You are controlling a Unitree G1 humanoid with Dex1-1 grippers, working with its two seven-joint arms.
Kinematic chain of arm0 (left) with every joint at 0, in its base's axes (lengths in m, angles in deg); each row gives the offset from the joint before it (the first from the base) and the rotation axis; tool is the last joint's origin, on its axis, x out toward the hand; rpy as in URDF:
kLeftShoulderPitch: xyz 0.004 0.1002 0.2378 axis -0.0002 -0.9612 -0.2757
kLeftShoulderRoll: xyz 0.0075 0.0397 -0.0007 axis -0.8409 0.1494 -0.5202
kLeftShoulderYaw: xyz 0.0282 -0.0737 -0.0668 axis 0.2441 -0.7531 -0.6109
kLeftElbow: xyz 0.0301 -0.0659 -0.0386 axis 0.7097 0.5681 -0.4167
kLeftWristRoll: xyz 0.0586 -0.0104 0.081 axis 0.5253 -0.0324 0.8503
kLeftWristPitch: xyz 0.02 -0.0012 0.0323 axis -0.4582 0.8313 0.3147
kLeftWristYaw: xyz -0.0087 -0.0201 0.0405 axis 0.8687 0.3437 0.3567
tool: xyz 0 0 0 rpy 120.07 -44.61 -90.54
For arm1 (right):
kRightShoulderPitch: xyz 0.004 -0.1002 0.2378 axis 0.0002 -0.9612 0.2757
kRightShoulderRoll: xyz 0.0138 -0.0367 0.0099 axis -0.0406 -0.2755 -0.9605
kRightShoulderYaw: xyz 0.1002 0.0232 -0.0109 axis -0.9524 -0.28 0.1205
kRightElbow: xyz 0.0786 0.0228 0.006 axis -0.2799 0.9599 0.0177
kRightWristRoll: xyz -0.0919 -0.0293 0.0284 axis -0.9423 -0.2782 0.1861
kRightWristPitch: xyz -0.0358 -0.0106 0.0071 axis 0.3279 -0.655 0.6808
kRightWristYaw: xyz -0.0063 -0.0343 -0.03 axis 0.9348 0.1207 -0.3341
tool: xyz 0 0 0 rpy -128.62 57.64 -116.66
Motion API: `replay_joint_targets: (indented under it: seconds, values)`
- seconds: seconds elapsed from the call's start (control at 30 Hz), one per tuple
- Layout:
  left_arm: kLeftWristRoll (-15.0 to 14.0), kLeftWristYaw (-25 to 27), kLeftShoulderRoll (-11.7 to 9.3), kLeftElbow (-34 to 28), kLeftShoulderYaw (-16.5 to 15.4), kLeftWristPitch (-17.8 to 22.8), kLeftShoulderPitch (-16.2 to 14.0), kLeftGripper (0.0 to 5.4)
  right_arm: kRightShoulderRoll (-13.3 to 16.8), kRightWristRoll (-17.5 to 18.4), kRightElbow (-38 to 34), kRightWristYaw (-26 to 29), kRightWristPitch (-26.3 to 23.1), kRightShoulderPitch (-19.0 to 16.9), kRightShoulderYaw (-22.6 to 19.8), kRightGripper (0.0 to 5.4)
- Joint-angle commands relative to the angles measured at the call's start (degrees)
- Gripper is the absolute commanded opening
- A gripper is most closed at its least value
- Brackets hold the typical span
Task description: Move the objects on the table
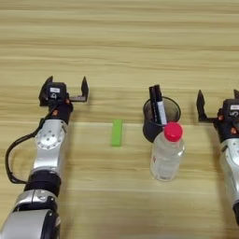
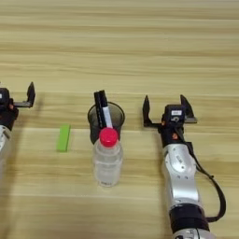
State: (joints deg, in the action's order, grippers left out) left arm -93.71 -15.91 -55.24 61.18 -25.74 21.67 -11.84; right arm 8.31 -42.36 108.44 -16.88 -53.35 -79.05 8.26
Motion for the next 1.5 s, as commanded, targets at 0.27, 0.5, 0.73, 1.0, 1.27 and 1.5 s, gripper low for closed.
replay_joint_targets:
  seconds: [0.27, 0.5, 0.73, 1.0, 1.27, 1.5]
  values:
    - [1.60, -2.08, 1.50, -2.26, 1.25, 0.67, -0.13, 5.36, 18.52, 11.74, -8.36, 24.79, 1.89, -13.79, -6.13, 5.40]
    - [1.63, -2.19, 1.33, -2.67, 1.33, 1.04, -0.31, 5.36, 23.70, 26.86, -14.24, 47.17, -2.02, -21.88, -6.37, 5.40]
    - [1.65, -2.30, 1.31, -2.57, 1.39, 1.12, -0.24, 5.36, 24.44, 30.36, -19.57, 58.72, -5.43, -23.84, -3.31, 5.40]
    - [1.64, -2.28, 1.16, -2.59, 1.36, 1.13, -0.40, 5.36, 21.77, 25.02, -25.58, 57.82, -7.43, -21.36, 4.71, 5.40]
    - [1.71, -2.33, 1.16, -2.34, 1.40, 1.07, -0.30, 5.36, 19.79, 21.56, -29.26, 55.07, -10.05, -20.34, 10.49, 5.40]
    - [1.74, -2.32, 1.13, -2.15, 1.39, 1.02, -0.21, 5.36, 20.49, 21.31, -29.54, 56.71, -11.78, -20.10, 13.40, 5.40]
